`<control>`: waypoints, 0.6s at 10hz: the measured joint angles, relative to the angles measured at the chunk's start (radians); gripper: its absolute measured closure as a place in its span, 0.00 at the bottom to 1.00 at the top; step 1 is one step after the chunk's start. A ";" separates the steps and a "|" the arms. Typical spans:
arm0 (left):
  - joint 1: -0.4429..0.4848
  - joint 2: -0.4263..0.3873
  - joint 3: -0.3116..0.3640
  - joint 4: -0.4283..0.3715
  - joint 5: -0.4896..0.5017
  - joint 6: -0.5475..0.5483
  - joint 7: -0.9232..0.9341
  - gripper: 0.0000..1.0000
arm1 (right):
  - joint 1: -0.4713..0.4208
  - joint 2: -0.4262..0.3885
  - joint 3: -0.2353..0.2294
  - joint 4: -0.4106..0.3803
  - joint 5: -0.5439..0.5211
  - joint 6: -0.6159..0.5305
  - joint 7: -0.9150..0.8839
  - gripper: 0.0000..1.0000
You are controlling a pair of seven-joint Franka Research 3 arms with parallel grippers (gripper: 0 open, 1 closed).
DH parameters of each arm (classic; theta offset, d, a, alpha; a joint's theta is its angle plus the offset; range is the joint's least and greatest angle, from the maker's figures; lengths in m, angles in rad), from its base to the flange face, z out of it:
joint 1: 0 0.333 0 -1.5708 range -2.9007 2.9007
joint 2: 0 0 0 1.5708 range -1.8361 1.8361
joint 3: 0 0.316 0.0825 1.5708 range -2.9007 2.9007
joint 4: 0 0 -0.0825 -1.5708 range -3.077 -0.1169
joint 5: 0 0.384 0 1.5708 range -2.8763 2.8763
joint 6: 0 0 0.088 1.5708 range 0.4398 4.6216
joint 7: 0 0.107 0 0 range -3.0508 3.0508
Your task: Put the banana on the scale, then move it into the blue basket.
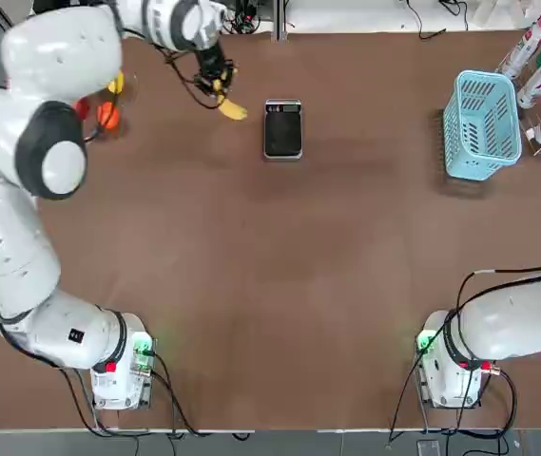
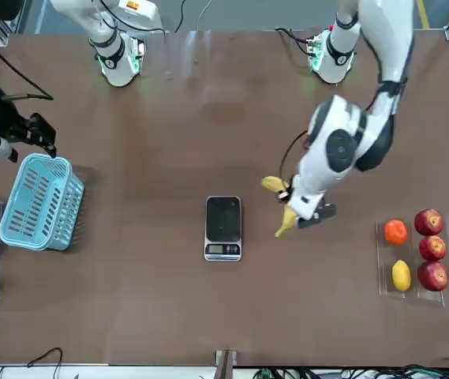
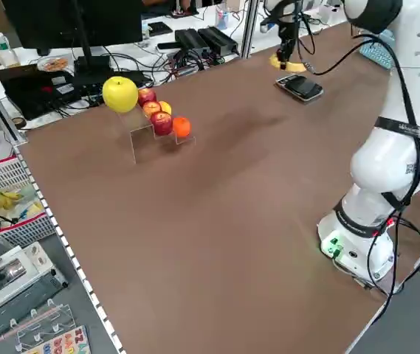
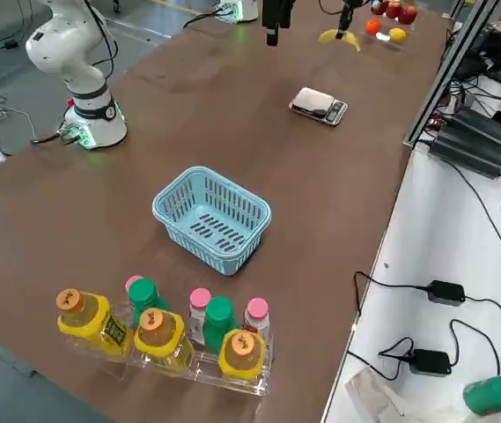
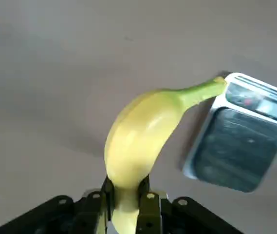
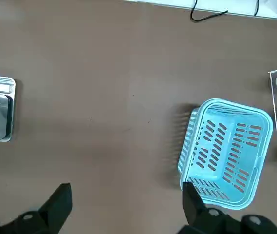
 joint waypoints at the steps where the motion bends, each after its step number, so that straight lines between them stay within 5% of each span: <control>1: -0.058 0.077 0.004 0.076 0.003 0.000 -0.063 0.81 | 0.001 0.000 0.001 0.000 0.000 0.000 0.000 0.00; 6: -0.175 0.258 0.026 0.258 0.004 0.041 -0.120 0.81 | 0.001 0.000 0.001 -0.001 0.000 0.003 0.000 0.00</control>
